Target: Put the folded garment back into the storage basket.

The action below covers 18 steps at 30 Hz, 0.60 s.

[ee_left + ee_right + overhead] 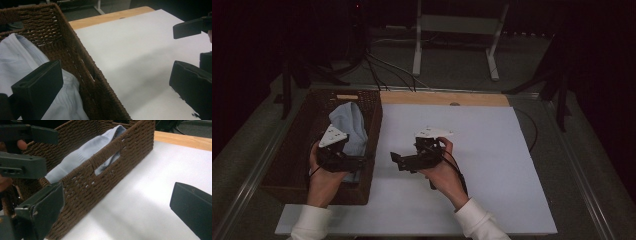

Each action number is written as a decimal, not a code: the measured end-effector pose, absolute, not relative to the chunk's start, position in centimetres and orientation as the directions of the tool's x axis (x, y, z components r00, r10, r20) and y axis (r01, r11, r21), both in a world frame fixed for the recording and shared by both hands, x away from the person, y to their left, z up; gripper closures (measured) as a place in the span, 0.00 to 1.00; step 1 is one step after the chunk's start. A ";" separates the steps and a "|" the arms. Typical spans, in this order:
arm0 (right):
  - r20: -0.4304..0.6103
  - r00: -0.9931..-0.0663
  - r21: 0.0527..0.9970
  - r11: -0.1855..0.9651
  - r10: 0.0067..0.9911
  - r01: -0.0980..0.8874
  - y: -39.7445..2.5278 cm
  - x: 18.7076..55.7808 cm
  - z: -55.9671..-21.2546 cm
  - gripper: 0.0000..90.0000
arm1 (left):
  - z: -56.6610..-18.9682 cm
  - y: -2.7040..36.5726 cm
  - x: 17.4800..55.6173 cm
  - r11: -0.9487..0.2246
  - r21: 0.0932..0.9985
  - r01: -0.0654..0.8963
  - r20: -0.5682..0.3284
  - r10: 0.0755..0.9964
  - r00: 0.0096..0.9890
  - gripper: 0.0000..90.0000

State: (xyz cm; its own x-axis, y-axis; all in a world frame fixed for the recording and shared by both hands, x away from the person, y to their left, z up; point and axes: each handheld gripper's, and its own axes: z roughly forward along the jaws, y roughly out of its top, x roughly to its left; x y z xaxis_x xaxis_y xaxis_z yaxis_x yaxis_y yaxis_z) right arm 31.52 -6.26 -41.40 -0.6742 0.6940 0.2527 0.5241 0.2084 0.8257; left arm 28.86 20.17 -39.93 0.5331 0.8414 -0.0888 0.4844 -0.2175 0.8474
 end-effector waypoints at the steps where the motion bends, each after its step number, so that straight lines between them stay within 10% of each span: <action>1: 0.250 -0.674 0.826 0.210 0.695 0.523 -6.6 31.5 -41.5 0.00 | -39.9 20.1 28.6 -0.221 0.850 0.478 -0.083 0.840 0.536 0.00; 18: 0.232 -0.653 0.836 0.195 0.721 0.513 -9.2 31.4 -41.7 0.00 | -40.7 19.5 27.0 -0.226 0.867 0.443 -0.069 0.828 0.557 0.00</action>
